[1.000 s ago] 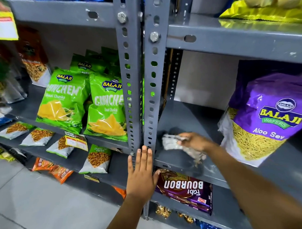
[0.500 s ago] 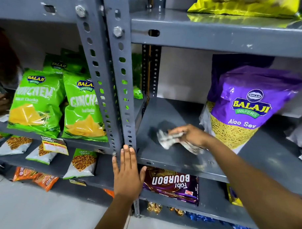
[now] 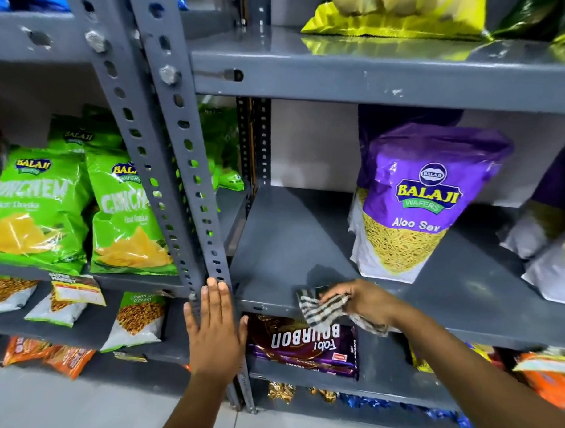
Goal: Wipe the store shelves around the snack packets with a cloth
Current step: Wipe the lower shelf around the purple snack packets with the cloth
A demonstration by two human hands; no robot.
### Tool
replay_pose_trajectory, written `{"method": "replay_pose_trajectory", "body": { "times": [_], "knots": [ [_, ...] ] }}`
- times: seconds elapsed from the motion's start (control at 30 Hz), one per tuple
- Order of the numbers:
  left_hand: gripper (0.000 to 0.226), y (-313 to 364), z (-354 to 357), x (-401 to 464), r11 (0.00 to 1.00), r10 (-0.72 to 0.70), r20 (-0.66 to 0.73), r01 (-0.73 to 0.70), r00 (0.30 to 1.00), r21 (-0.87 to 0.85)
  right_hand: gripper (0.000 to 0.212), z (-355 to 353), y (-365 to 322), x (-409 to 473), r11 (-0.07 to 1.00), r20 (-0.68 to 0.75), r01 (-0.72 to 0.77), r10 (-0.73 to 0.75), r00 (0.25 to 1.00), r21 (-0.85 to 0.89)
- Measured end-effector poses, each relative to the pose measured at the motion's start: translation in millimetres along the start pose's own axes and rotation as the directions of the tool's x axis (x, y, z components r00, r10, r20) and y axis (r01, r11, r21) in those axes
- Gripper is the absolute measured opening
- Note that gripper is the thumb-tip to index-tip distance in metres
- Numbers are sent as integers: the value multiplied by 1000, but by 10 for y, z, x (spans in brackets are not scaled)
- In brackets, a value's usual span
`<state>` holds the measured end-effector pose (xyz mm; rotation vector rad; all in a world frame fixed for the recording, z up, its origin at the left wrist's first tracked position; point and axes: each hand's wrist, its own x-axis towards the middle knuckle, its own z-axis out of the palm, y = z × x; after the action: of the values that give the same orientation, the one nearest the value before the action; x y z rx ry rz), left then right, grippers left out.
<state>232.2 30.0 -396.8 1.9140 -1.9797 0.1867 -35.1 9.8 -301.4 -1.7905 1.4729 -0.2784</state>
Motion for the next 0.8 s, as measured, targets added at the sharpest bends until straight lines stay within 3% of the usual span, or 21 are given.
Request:
{"method": "replay_pose_trajectory", "body": {
  "times": [0.13, 0.3, 0.47, 0.53, 0.67, 0.8],
  "knots": [
    [66, 196, -57, -27, 999, -19, 8, 19, 1000, -50, 41, 102, -357, 205, 994, -294, 78, -96, 951, -74],
    [74, 744, -25, -106, 984, 151, 16, -149, 988, -97, 56, 525, -290, 429, 924, -184, -81, 12, 983, -372],
    [71, 947, -37, 132, 978, 52, 19, -47, 998, -201, 64, 503, 83, 38, 925, -328, -124, -1, 945, -359],
    [72, 1042, -54, 311, 976, 42, 108, -17, 993, -216, 67, 469, 232, -143, 914, -352, -166, 27, 936, -370],
    [58, 1153, 32, 496, 997, 71, 356, -52, 932, -61, 71, 381, 532, -459, 898, -456, -253, 68, 888, -359],
    [57, 1159, 40, 465, 997, 70, 348, -64, 935, -30, 74, 238, 798, -795, 843, -599, -428, 165, 784, -327]
  ]
}}
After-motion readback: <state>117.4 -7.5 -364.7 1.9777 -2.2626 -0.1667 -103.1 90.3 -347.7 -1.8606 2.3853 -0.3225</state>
